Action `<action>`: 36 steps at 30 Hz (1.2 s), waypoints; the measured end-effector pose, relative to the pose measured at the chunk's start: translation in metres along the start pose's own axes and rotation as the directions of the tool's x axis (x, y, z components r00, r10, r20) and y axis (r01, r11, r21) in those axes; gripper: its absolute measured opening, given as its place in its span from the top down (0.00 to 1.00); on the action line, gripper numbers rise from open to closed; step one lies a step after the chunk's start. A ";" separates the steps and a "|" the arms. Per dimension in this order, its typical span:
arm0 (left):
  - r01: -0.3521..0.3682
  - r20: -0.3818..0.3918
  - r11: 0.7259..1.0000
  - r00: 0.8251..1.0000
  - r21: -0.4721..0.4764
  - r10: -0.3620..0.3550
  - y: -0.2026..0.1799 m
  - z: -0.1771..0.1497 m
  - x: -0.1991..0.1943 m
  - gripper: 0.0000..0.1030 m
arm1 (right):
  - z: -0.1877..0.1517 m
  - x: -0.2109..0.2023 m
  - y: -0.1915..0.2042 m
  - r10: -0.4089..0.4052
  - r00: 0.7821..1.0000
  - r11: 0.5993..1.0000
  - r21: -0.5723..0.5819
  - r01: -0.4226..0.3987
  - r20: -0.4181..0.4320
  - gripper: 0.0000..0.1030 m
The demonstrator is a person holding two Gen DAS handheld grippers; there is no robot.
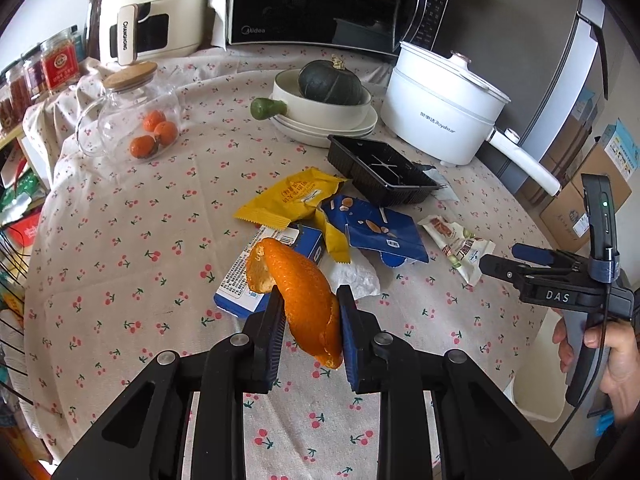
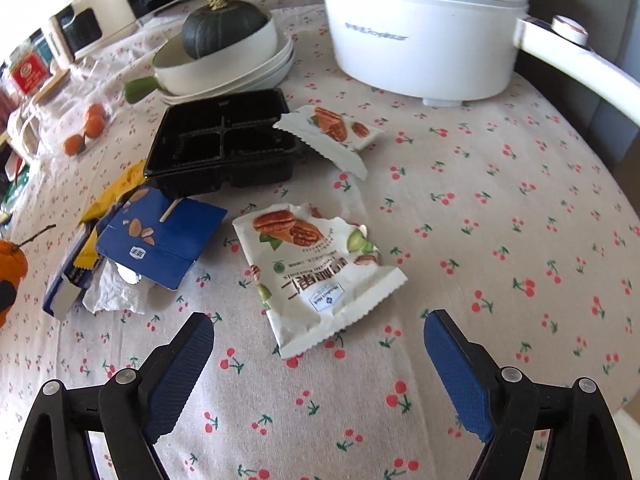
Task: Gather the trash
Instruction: 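Lower the right tool onto the pecan snack wrapper while the left tool holds the peel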
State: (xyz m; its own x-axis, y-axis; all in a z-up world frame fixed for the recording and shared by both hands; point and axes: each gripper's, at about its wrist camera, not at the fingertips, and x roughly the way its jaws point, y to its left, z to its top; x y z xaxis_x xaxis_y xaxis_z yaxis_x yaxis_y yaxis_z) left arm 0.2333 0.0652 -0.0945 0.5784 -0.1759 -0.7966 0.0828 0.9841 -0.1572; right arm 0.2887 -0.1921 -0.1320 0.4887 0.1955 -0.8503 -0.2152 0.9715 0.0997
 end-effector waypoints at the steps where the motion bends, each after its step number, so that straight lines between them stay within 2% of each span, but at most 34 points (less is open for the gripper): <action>1: -0.001 -0.004 1.000 1.000 0.006 0.001 0.000 -0.001 0.001 0.74 | 0.002 0.006 0.002 0.005 1.000 1.000 -0.024 -0.006 -0.008 0.08; 4: -0.002 -0.014 1.000 1.000 0.010 0.002 0.000 -0.002 0.003 0.74 | 0.009 0.026 0.009 -0.009 0.999 0.995 -0.095 0.005 -0.044 0.07; 9: 0.008 -0.025 1.000 1.000 0.018 -0.007 -0.003 -0.002 0.005 0.74 | 0.016 0.058 0.007 -0.141 0.983 0.977 -0.179 0.119 -0.117 0.06; 11: 0.012 -0.025 1.000 1.000 0.024 -0.012 -0.004 -0.002 0.006 0.74 | 0.017 0.059 0.000 -0.099 0.988 0.987 -0.140 0.082 -0.118 0.07; 13: 0.015 -0.026 1.000 1.000 0.027 -0.015 -0.006 -0.002 0.006 0.74 | 0.017 0.059 -0.008 -0.065 0.990 0.994 -0.091 0.054 -0.122 0.13; 19: 0.025 -0.026 0.999 0.999 0.043 -0.024 -0.012 -0.003 0.004 0.74 | 0.006 0.038 -0.016 -0.026 0.994 0.999 -0.046 0.021 -0.108 0.29; 22: 0.036 -0.018 0.998 0.999 0.053 -0.035 -0.017 -0.004 -0.001 0.74 | -0.002 0.021 -0.019 -0.005 0.996 1.000 -0.021 0.003 -0.089 0.30; 36: 0.109 0.018 0.984 0.993 0.143 -0.113 -0.063 -0.022 -0.036 0.74 | -0.048 -0.066 -0.010 -0.037 0.999 0.999 0.017 0.037 -0.024 0.30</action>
State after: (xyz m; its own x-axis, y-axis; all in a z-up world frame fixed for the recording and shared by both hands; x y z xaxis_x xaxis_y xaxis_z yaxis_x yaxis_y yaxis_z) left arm 0.1897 0.0090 -0.0691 0.5795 -0.2851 -0.7635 0.2608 0.9524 -0.1577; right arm 0.2182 -0.2213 -0.1014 0.4755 0.1565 -0.8657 -0.1822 0.9802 0.0771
